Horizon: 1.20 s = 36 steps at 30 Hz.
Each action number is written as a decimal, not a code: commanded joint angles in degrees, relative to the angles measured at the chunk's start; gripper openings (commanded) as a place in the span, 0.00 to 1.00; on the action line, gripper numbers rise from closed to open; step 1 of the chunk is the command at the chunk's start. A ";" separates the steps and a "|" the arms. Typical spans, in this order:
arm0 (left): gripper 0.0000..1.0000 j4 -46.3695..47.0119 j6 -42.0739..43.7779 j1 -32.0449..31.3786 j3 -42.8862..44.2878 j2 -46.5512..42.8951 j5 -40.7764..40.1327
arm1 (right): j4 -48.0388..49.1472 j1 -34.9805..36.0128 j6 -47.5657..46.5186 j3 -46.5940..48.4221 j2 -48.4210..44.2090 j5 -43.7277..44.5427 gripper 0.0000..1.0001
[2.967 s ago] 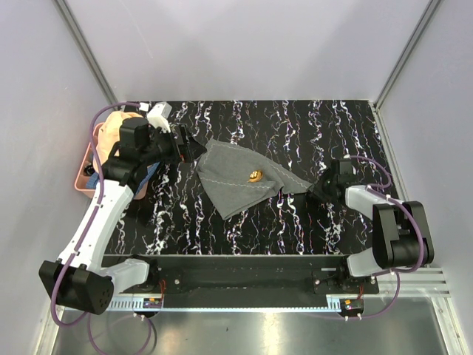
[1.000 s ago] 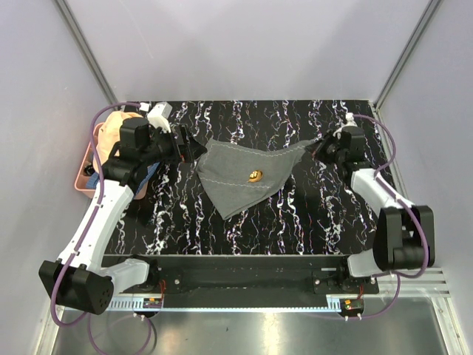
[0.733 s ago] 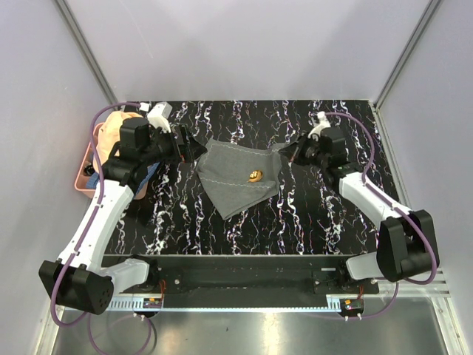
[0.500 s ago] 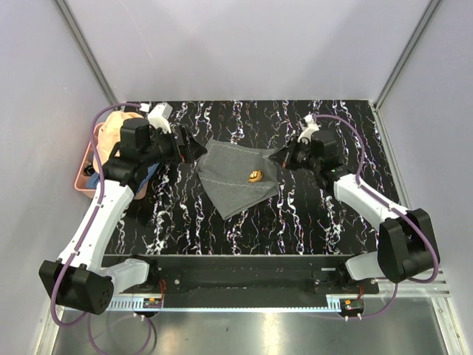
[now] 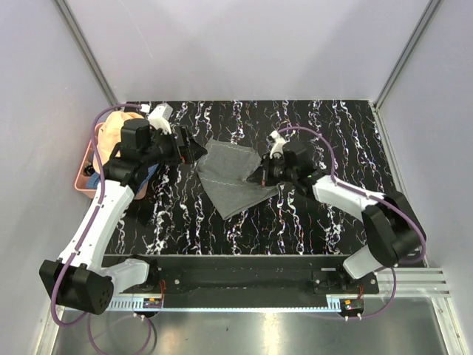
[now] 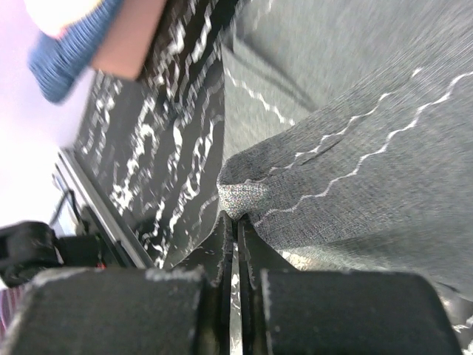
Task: Fold the napkin, place the utensils inside, and roll it up
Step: Fold the napkin
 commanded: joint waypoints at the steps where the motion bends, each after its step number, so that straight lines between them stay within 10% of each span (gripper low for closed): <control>1: 0.99 2.94 0.25 -0.19 -0.11 -0.59 0.67 | 2.10 2.83 -1.71 2.69 5.06 -1.70 0.00; 27: 0.99 3.29 -0.10 -0.19 -0.54 -0.24 0.49 | 9.66 11.09 1.46 2.43 15.63 -3.11 0.02; 33: 0.99 3.91 -0.54 -0.27 -1.25 0.55 0.32 | 4.85 11.18 -0.73 3.57 10.82 -2.15 0.59; 36: 0.99 4.35 -1.06 -0.80 -1.95 0.99 -0.21 | -1.03 11.18 -3.37 4.45 4.83 0.49 0.70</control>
